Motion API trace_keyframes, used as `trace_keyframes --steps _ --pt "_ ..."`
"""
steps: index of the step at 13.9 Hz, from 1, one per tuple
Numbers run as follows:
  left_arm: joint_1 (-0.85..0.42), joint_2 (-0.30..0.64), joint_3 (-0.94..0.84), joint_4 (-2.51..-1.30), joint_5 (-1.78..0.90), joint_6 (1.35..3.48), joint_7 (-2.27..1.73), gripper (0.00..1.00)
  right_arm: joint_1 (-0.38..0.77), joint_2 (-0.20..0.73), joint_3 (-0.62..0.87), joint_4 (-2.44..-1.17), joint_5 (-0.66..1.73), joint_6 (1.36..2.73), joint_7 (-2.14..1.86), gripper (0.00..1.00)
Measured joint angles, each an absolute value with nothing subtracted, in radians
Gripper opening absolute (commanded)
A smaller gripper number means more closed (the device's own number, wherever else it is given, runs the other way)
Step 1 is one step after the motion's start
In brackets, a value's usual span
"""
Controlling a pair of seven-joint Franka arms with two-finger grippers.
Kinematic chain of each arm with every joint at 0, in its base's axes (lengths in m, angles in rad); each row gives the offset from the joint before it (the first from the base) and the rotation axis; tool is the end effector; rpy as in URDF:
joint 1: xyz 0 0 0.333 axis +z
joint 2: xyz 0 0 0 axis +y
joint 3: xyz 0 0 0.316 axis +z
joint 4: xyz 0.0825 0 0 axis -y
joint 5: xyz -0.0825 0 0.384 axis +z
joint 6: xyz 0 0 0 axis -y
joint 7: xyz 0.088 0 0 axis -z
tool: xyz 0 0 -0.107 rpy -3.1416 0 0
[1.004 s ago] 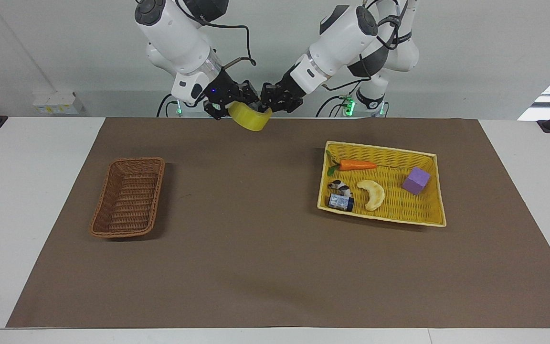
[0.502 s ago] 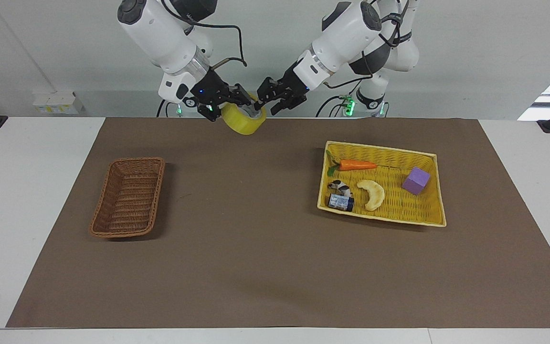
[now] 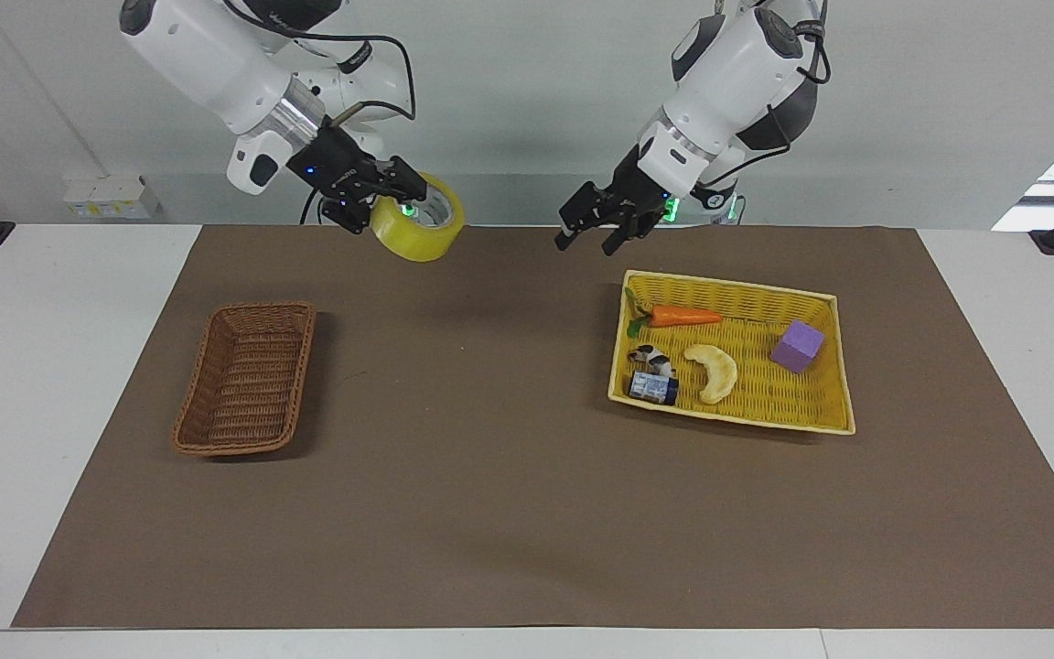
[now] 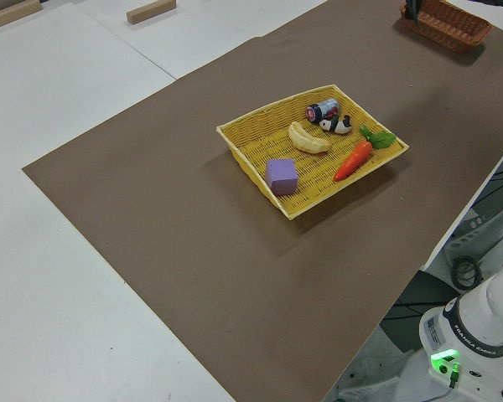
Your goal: Move tape to another basket
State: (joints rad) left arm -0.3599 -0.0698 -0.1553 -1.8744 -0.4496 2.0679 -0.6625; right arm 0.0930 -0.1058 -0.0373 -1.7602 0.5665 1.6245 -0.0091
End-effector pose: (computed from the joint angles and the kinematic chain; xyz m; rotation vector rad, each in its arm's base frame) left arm 0.4812 -0.3012 0.5692 2.6251 0.4112 -0.0171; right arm 0.5205 0.0829 0.6126 -2.5726 -0.0323 0.0563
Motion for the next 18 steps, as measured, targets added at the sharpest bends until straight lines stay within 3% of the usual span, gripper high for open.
trace_keyframes --steps 3,7,13,18 --pt "-0.266 -0.07 -0.153 -1.874 -0.394 1.994 -0.535 1.0 -0.014 -0.106 -0.05 -1.755 0.606 1.585 -0.109 0.0" --pt "-0.111 -0.07 -0.148 -1.874 -0.299 1.929 -0.305 1.0 -0.051 -0.089 -0.061 -1.77 0.387 1.643 -0.135 0.0" --pt "0.054 -0.07 -0.146 -1.853 -0.047 1.814 -0.024 1.0 -0.193 0.124 -0.063 -1.802 0.351 1.777 -0.388 0.0" --pt "0.111 -0.065 -0.146 -1.687 -0.007 1.584 0.04 1.0 -0.252 0.214 -0.063 -1.846 0.351 1.862 -0.457 0.0"
